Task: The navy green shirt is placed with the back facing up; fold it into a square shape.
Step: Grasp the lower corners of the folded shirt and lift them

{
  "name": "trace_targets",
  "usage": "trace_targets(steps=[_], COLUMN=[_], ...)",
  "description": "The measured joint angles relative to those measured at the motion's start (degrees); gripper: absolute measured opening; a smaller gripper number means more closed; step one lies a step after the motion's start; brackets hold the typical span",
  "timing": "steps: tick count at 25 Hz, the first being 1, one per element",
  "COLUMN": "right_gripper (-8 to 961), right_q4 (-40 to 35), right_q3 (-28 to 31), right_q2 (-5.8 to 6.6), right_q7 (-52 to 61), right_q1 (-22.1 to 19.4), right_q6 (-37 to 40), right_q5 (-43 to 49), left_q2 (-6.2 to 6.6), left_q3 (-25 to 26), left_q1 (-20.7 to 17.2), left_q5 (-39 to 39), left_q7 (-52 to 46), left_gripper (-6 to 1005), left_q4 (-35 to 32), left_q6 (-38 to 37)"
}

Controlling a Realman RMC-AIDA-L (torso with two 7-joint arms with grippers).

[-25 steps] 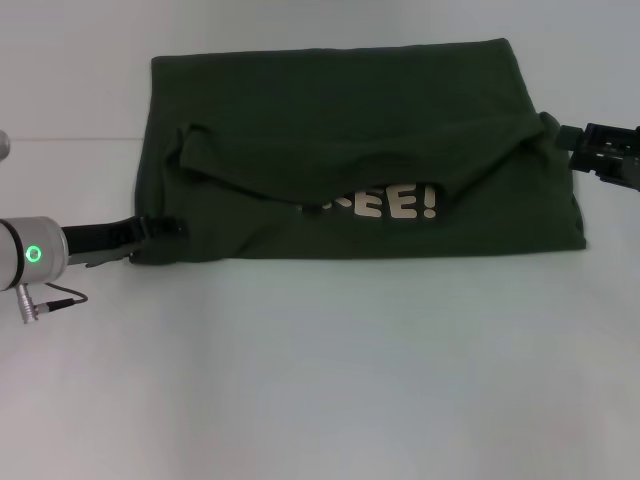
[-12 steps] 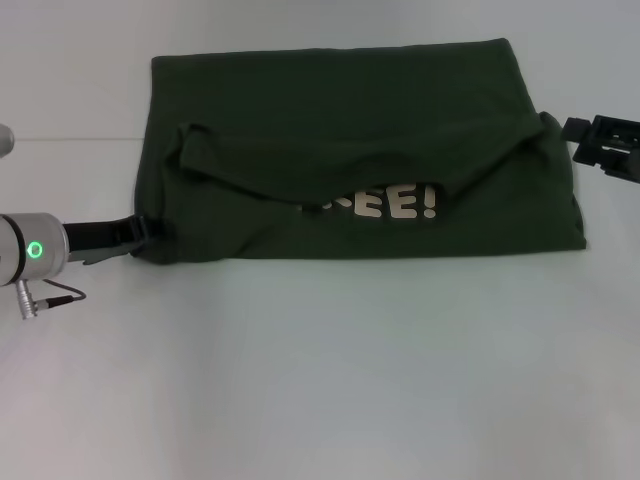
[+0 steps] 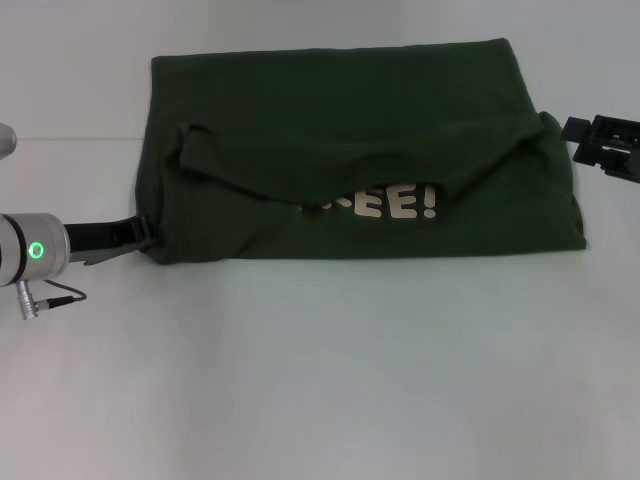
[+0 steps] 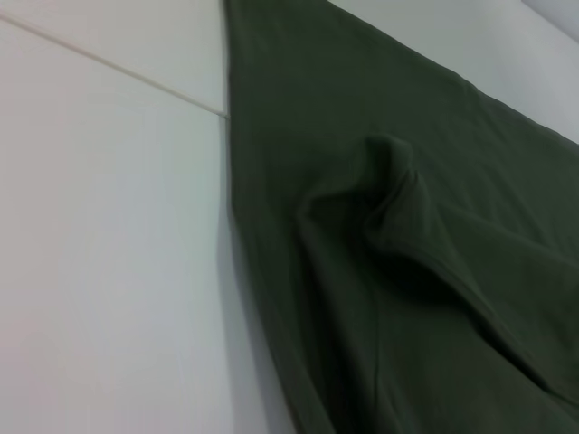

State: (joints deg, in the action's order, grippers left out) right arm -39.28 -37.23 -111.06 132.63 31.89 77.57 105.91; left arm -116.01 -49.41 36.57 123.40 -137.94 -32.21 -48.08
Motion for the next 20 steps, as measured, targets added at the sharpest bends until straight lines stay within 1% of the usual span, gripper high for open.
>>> trace_targets(steps=[2,5,7,9,10,12,15,17,18,20], right_gripper=[588,588,588,588,588,588,588,588,588,588], right_q4=[0.0,0.0,-0.14,-0.49,-0.58,-0.69,-0.97,-1.61,-2.04,-2.46], right_q3=[-0.26,-0.57,-1.1,-1.75,-2.0,-2.09,-2.09,-2.08,-2.08,-2.23], right_q2=[0.39,1.37,2.37,3.43,4.08,4.9,5.86,6.04,5.88,5.18], right_q7=[0.0,0.2,0.99,2.75,4.03,6.58,10.07,11.9,12.57,13.13], right_q1=[0.01,0.03,0.17,0.76,1.34,2.7,5.46,7.52,8.8,11.29], right_q6=[0.36,1.81,2.94,3.36,3.24,2.32,0.1,-0.88,-1.33,-2.59], right_q5=[0.2,0.43,1.42,4.44,6.93,12.29,21.62,28.07,31.08,37.14], left_q2=[0.12,0.55,1.14,1.77,2.14,2.76,3.46,3.68,3.67,3.51], left_q3=[0.02,0.38,1.37,3.07,4.4,6.04,6.85,6.85,6.82,6.77], left_q1=[-0.03,-0.14,-0.06,0.28,0.54,0.88,1.42,1.77,1.9,2.2], left_q5=[0.0,-0.08,-0.37,-0.62,-0.65,-0.65,-0.42,-0.3,-0.28,-0.27], left_q7=[-0.01,-0.02,-0.03,-0.04,-0.04,-0.33,-1.76,-2.32,-2.45,-2.5], left_gripper=[120,5,5,5,5,5,4,4,4,4], left_q4=[-0.3,-0.78,-0.83,-0.83,-0.83,-0.83,-0.83,-0.84,-0.83,-0.84], left_q6=[-0.32,-1.45,-2.55,-3.98,-4.9,-6.17,-6.86,-7.04,-7.14,-7.11])
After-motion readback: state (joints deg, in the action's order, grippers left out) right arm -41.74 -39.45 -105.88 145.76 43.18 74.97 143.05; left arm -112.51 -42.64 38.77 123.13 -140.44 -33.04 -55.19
